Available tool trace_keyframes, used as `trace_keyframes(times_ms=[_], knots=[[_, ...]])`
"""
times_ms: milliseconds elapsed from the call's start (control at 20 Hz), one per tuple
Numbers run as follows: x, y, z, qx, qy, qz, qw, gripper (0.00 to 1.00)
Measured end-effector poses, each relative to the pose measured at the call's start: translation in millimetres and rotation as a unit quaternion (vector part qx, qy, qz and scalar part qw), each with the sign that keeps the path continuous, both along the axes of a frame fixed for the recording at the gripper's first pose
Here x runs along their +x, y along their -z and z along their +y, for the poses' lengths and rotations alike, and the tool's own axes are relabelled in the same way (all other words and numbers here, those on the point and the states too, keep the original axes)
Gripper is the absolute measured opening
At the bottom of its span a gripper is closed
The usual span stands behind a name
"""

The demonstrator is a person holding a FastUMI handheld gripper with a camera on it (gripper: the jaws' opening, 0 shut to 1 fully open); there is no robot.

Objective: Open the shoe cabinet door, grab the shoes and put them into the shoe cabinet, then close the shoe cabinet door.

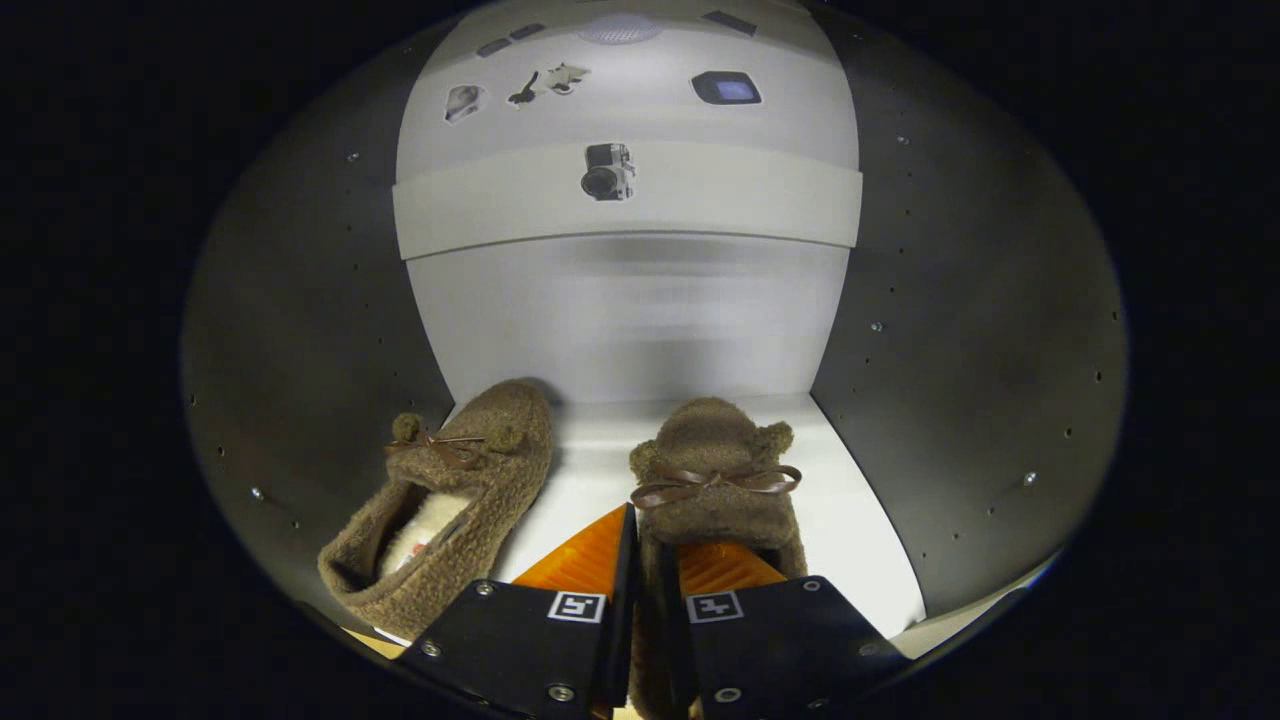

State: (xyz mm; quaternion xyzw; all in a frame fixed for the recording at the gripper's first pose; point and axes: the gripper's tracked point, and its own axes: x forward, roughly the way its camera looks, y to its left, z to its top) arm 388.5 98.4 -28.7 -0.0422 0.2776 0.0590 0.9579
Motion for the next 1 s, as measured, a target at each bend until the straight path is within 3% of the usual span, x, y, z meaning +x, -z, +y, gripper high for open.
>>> trace_keyframes(times_ms=[550, 1000], knots=[[-75.1, -44.3, -9.7, -0.001, 0.014, -0.046, 0.999, 0.15], [-195.0, -82.9, -25.0, -0.007, 0.031, -0.091, 0.995, 0.15]])
